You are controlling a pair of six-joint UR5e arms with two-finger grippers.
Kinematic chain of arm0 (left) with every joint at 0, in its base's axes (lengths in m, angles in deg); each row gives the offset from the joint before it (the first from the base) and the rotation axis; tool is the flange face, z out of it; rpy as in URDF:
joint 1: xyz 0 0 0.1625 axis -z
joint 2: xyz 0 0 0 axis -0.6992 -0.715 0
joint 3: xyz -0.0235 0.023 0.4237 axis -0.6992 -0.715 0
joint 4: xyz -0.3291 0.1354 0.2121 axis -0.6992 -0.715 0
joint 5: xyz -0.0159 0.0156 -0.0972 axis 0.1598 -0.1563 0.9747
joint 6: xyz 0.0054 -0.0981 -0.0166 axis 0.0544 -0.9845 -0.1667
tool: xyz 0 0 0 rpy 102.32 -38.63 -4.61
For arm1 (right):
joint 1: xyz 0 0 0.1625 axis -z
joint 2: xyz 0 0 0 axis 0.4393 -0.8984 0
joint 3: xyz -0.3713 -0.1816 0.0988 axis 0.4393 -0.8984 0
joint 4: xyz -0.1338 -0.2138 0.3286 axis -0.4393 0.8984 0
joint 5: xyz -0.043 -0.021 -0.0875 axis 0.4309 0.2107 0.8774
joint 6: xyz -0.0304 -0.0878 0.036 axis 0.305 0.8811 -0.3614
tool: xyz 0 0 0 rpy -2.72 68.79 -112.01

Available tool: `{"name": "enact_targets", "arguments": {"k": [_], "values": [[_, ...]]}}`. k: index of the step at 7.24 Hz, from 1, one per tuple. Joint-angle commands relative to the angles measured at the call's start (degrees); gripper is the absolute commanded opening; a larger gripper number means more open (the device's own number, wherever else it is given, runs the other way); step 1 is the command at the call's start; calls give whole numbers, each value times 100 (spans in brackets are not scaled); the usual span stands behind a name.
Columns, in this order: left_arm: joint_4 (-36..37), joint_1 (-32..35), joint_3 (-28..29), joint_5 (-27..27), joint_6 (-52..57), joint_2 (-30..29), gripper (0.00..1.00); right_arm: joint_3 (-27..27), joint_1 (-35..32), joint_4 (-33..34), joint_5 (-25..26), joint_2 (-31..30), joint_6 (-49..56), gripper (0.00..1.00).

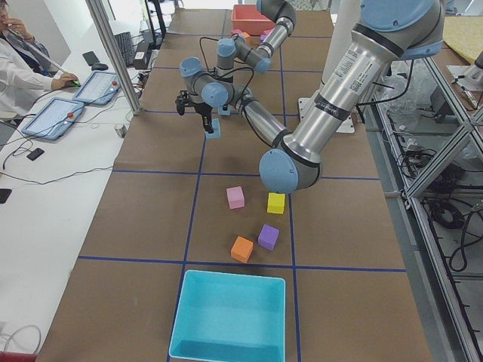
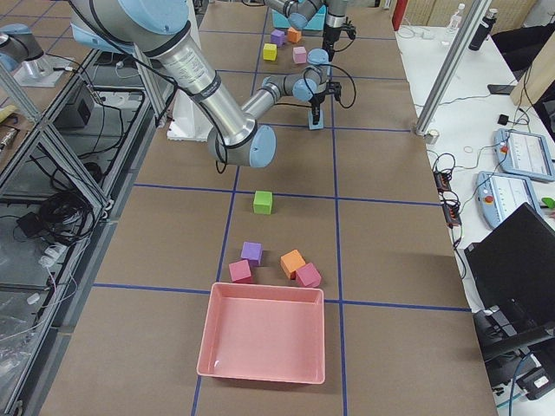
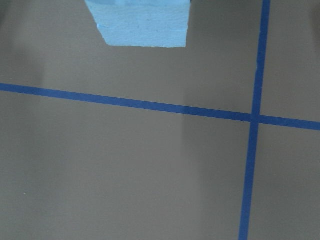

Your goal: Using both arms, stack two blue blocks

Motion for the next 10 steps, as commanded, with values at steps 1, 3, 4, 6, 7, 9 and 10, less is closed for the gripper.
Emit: {"name": "enact_targets", "arguments": {"k": [1, 3, 4, 6, 7, 9, 10], "values": [[-7, -98, -13, -21, -245, -122, 54, -5, 7, -5, -8, -36, -7, 100], [-7, -299, 66, -21, -525, -358, 54, 118, -194, -14, -87, -45, 63, 100], [-7, -361, 205, -38, -632, -525, 54, 171, -352, -5, -166, -63, 89, 100], [-7, -598, 574, -441, -650, -999, 54, 547, -817, 30, -569, -421, 525, 100], [-33, -703, 854, -495, -789, -1306, 54, 610, -1037, 39, -701, -597, 903, 100], [-532, -941, 1120, -978, -870, -1493, 54, 619, -1205, 30, -729, -757, 1187, 100], [-578, -1003, 1156, -988, -861, -1581, 56, 619, -1267, 21, -764, -827, 1249, 100]]}}
